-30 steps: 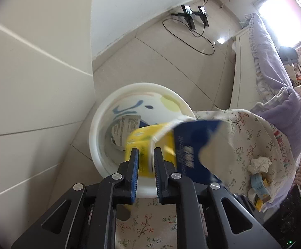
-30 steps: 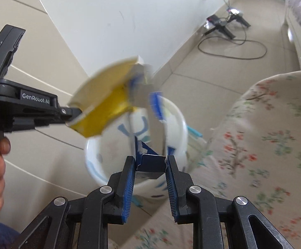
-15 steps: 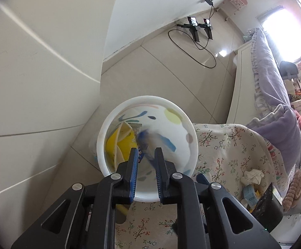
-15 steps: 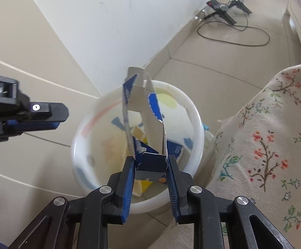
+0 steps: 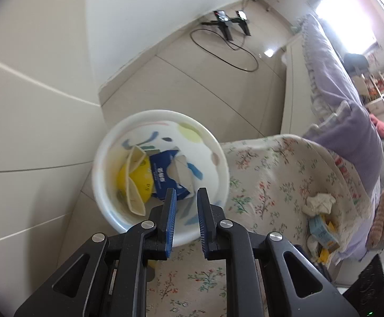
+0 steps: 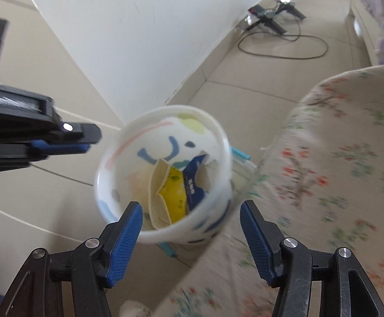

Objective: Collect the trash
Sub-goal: 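Return to the bed and grasp the green-yellow sponge with the left gripper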

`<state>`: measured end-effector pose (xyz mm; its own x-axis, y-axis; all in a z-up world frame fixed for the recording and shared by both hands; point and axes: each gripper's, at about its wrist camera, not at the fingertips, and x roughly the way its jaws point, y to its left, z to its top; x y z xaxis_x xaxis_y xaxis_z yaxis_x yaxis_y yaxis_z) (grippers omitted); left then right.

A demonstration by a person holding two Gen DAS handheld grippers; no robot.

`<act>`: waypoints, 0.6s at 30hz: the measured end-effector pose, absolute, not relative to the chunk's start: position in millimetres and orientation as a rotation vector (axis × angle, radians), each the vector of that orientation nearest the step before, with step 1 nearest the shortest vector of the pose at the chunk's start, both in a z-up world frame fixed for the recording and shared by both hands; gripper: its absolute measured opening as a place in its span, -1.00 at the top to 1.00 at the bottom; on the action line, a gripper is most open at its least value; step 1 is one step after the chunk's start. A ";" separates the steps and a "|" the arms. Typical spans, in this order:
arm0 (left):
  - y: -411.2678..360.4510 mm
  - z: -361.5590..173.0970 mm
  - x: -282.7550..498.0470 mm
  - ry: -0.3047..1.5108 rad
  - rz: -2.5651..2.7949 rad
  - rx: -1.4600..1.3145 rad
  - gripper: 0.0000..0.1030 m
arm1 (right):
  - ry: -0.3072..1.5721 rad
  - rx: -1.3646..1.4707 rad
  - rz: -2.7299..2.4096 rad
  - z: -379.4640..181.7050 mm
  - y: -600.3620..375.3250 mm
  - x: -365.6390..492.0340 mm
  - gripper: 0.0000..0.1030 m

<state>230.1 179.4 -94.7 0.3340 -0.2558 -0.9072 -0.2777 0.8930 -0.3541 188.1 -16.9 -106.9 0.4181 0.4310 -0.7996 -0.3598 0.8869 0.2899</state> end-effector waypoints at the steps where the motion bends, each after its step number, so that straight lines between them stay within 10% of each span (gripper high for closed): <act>1: 172.3 -93.7 229.6 1.247 0.000 -0.487 0.64 | 1.017 0.083 0.488 -100.7 -26.9 183.2 -0.33; 6: 120.8 -90.9 220.4 1.257 -0.100 -0.368 -0.04 | 0.974 0.102 0.456 -69.0 -78.9 162.3 -0.51; 18: -33.5 -107.2 161.7 1.291 -0.390 -0.018 -0.08 | 0.907 0.232 0.152 -33.1 -279.0 118.6 -0.66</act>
